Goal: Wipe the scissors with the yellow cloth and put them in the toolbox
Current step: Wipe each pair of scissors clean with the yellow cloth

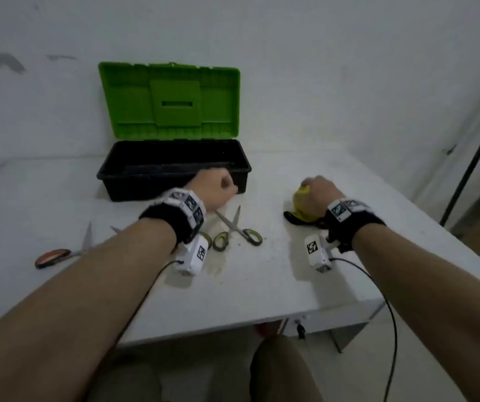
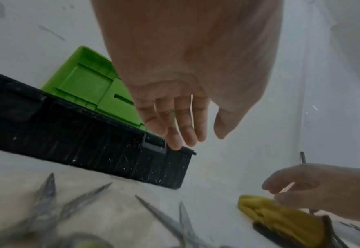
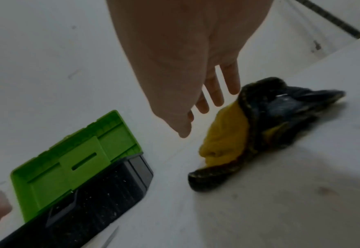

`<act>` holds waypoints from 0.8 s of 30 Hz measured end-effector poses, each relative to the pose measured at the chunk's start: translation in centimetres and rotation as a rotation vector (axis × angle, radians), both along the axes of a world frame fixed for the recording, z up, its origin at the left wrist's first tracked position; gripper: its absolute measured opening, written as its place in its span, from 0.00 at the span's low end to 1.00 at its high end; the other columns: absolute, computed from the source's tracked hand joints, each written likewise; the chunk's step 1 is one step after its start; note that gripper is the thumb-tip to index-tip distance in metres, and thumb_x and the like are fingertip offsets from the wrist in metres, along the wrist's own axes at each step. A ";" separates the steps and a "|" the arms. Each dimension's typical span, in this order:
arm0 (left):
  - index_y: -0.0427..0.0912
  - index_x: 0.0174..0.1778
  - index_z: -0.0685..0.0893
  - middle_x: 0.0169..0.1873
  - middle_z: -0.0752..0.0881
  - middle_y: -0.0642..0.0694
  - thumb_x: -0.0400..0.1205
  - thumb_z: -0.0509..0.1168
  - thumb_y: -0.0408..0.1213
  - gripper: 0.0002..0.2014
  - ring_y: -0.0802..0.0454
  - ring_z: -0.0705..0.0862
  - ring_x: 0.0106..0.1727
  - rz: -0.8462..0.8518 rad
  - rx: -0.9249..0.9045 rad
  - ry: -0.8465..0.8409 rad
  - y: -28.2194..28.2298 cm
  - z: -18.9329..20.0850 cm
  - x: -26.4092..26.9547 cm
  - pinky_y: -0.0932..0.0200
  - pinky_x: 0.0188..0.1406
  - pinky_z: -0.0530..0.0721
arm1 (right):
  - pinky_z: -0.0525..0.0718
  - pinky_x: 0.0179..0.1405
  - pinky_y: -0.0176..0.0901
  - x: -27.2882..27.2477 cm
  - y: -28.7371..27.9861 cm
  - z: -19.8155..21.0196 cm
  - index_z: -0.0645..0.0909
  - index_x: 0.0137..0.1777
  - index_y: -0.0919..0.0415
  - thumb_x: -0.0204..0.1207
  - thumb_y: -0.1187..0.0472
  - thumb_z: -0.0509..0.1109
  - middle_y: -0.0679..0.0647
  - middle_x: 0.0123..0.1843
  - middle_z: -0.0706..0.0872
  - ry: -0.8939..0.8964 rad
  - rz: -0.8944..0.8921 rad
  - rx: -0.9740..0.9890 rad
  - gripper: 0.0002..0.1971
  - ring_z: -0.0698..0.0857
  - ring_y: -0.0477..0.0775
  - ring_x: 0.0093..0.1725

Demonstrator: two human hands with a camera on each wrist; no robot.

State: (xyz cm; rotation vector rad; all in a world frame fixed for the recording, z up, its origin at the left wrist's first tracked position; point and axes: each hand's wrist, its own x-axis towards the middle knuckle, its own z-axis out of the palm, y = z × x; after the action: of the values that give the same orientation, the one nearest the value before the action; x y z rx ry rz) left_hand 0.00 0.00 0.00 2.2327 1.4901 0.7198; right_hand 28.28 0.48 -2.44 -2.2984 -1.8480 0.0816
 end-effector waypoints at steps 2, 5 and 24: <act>0.48 0.49 0.86 0.49 0.88 0.47 0.82 0.67 0.48 0.08 0.47 0.87 0.50 0.043 -0.060 0.082 -1.1 -1.3 0.4 0.52 0.54 0.87 | 0.81 0.47 0.50 0.5 -0.8 -1.3 0.78 0.52 0.53 0.76 0.42 0.59 0.58 0.58 0.83 -0.025 0.017 -0.102 0.16 0.83 0.63 0.51; 0.48 0.49 0.85 0.53 0.87 0.45 0.83 0.65 0.48 0.09 0.45 0.86 0.51 0.077 -0.156 0.247 -2.0 -3.0 1.0 0.50 0.53 0.87 | 0.82 0.50 0.52 0.5 -1.7 -2.0 0.78 0.55 0.53 0.76 0.42 0.62 0.57 0.57 0.83 -0.007 0.035 -0.127 0.17 0.83 0.64 0.52; 0.37 0.48 0.85 0.45 0.86 0.41 0.82 0.65 0.38 0.08 0.42 0.88 0.46 0.138 -0.242 0.446 -2.8 -5.6 2.2 0.53 0.44 0.86 | 0.71 0.47 0.55 0.9 -3.2 -1.9 0.72 0.53 0.60 0.84 0.58 0.51 0.60 0.47 0.83 0.047 -0.027 0.267 0.09 0.78 0.65 0.47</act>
State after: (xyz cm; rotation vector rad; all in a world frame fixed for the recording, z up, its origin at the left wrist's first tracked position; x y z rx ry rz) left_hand 2.20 -2.82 -5.57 2.2071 1.8349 0.0610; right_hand 29.15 -2.71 -4.39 -2.1191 -1.6908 -0.1080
